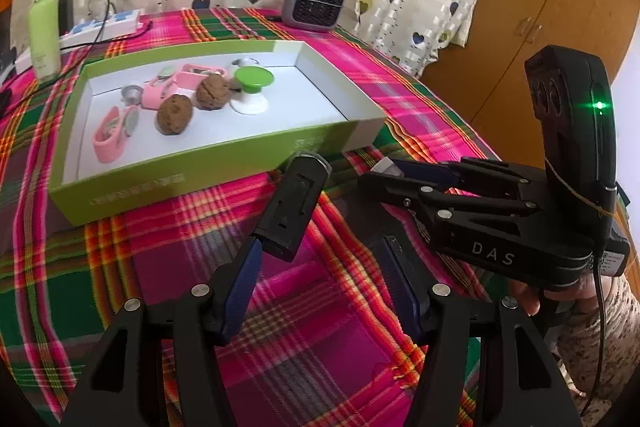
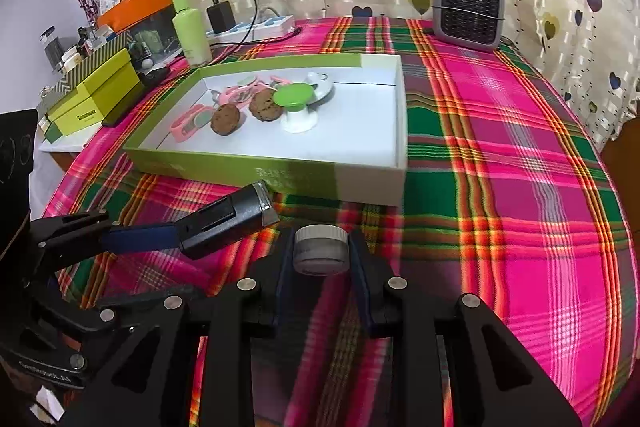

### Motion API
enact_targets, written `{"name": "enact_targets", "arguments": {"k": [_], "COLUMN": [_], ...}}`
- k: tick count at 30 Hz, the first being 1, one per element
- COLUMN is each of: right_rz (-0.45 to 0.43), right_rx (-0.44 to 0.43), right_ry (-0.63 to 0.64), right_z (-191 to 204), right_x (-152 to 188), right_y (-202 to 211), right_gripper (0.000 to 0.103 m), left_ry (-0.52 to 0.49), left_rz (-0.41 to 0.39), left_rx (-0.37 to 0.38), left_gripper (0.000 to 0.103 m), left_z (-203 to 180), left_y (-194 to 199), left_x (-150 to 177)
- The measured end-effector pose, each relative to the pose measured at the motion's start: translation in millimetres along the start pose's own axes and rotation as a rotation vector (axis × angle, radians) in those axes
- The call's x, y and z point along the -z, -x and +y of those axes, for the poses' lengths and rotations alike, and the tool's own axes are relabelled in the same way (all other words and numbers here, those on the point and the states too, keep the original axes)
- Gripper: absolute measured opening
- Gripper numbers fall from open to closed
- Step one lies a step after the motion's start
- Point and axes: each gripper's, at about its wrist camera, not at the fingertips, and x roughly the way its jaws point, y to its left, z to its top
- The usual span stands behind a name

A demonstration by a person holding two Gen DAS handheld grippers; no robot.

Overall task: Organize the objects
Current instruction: 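Lift the white jar with the right tool while the left tool closes on the black case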

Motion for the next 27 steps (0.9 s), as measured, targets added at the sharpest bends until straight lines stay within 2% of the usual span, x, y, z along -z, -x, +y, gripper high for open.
{"name": "enact_targets", "arguments": {"k": [3, 5, 11, 20, 27], "right_rz": [0.0, -0.002, 0.0, 0.004, 0.003], "right_rx": [0.006, 0.004, -0.014, -0.015, -0.018], "right_ry": [-0.011, -0.014, -0.013, -0.016, -0.026], "right_z": [-5.7, -7.7, -8.7, -12.8, -18.4], "right_x": [0.9, 1.1, 2.0, 2.4, 1.8], "right_y": [2.1, 3.3, 2.7, 1.5, 1.4], "right_gripper": [0.028, 0.028, 0.028, 0.028, 0.028], "left_ry": [-0.037, -0.059, -0.04, -0.063, -0.117], "left_rz": [-0.004, -0.019, -0.026, 0.027, 0.027], "left_rx": [-0.006, -0.038, -0.078, -0.074, -0.12], "left_gripper": [0.06, 0.06, 0.06, 0.06, 0.06], "left_z": [-7.2, -9.1, 3.0, 2.7, -5.0], "left_y": [2.4, 6.5, 6.6, -18.8, -27.7], "left_x": [-0.7, -3.2, -16.0, -24.5, -26.9]}}
